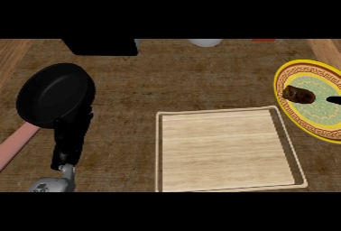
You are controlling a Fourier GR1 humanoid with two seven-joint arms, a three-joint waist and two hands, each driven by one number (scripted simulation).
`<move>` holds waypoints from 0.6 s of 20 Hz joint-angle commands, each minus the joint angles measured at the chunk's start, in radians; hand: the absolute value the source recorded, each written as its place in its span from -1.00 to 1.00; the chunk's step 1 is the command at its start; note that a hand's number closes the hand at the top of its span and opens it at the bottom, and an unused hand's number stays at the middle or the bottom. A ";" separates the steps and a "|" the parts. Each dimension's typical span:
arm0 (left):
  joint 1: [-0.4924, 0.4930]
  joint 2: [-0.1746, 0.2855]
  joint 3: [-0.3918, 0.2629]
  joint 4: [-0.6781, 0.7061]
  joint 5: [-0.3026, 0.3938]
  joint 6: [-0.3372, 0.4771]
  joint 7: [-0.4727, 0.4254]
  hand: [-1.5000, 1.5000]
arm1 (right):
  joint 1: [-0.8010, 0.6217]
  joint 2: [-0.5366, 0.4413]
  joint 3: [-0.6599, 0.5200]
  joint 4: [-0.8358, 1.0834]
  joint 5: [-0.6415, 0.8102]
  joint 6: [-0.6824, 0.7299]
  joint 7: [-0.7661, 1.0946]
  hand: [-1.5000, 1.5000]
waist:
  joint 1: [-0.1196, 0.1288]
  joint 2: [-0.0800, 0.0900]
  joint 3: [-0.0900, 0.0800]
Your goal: Pick the sweet potato from the tray and place it in the plate
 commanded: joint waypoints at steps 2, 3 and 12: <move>-0.030 -0.033 -0.008 0.053 -0.022 0.018 -0.017 0.00 | 0.031 -0.067 -0.086 0.035 -0.108 0.151 -0.045 -1.00 | -0.005 0.001 -0.001; -0.029 -0.030 0.000 0.063 -0.007 -0.001 -0.024 0.00 | 0.078 -0.071 -0.083 0.047 -0.104 0.155 -0.100 -1.00 | 0.003 0.005 0.000; 0.023 -0.018 -0.031 -0.100 -0.037 0.004 0.070 0.00 | 0.123 -0.042 -0.072 0.045 -0.125 0.191 -0.206 -1.00 | 0.027 0.006 0.002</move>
